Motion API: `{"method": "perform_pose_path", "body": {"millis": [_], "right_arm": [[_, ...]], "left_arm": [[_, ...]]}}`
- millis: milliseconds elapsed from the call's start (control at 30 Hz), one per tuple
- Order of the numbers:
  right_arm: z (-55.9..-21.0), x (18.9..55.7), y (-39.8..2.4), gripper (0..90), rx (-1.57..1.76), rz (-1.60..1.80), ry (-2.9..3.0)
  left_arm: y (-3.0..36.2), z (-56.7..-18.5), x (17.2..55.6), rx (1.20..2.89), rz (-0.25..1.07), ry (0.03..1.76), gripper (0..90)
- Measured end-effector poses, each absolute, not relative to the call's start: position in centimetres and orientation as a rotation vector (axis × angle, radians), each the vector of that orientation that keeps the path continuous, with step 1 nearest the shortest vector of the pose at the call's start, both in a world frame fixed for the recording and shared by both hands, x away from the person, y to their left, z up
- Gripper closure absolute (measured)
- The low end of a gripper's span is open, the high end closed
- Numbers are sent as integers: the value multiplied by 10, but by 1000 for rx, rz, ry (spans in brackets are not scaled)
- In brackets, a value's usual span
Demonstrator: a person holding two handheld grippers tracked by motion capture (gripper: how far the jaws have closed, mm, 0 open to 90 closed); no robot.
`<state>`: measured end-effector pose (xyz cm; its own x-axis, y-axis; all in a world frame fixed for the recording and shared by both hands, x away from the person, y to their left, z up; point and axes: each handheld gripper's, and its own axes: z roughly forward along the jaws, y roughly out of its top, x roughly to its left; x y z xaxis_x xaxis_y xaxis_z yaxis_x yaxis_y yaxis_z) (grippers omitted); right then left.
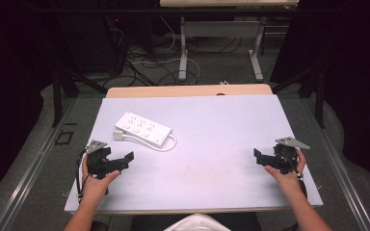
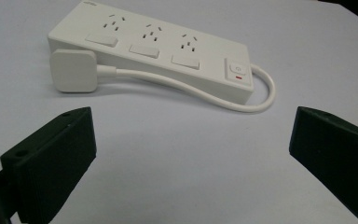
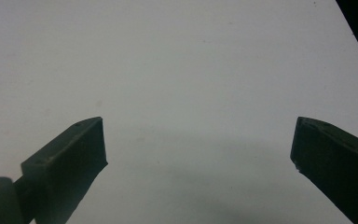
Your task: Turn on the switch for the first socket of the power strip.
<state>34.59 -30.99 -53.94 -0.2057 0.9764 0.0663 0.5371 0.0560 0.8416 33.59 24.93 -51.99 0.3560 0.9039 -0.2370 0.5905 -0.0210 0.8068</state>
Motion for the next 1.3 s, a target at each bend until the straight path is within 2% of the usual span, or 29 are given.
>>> {"method": "perform_pose_path", "body": {"millis": [600,1300], "right_arm": [[-542,345,-308,28,1506,1043,1804],[-544,346,-307,33,1515,1033,1813]], "left_arm": [[242,-502,337,1678,330,1371,3],[227,-493,349,1773,160,1455,4]]}}
